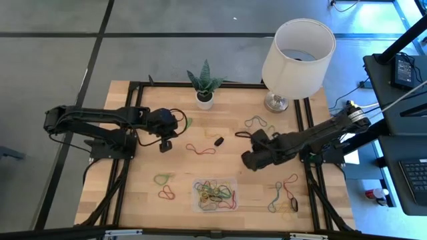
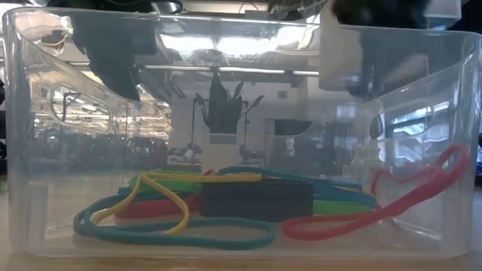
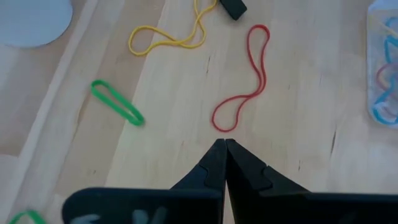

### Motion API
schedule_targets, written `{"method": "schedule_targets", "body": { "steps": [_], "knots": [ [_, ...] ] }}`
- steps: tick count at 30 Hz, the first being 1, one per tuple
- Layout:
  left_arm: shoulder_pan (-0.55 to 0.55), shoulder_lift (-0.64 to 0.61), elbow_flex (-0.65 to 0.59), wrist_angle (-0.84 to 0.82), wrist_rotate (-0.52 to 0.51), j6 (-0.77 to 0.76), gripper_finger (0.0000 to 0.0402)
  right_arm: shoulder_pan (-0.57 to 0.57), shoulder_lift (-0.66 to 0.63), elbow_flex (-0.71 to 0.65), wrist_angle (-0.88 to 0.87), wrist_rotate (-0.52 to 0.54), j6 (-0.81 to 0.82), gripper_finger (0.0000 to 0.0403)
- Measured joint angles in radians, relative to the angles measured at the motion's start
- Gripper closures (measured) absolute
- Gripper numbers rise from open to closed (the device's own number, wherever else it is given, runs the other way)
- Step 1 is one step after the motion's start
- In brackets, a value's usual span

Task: Pick and place rubber bands into bin
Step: Put the black rubber band into the transparent bin

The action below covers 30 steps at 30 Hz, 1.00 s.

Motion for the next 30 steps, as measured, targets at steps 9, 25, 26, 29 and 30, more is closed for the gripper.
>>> {"method": "schedule_targets", "body": {
  "steps": [9, 25, 26, 29, 30],
  "knots": [
    [-0.094, 0.001, 0.0, -0.01, -0.016, 0.029, 0.0399, 0.045, 0.159, 0.303, 0.045, -0.015, -0.268, 0.0402],
    [-0.211, 0.001, 0.0, -0.025, -0.046, -0.04, 0.0399, 0.135, 0.663, 0.807, -0.045, -0.244, -0.409, 0.0402],
    [-0.211, 0.001, 0.0, -0.025, -0.046, -0.041, 0.0399, 0.137, 0.68, 0.807, -0.046, -0.255, -0.399, 0.0401],
    [-0.211, 0.001, 0.0, -0.024, -0.045, -0.056, 0.04, 0.14, 0.726, 0.807, -0.046, -0.292, -0.369, 0.0395],
    [-0.211, 0.001, 0.0, -0.025, -0.045, -0.056, 0.04, 0.14, 0.739, 0.807, -0.046, -0.308, -0.362, 0.0393]
  ]
}}
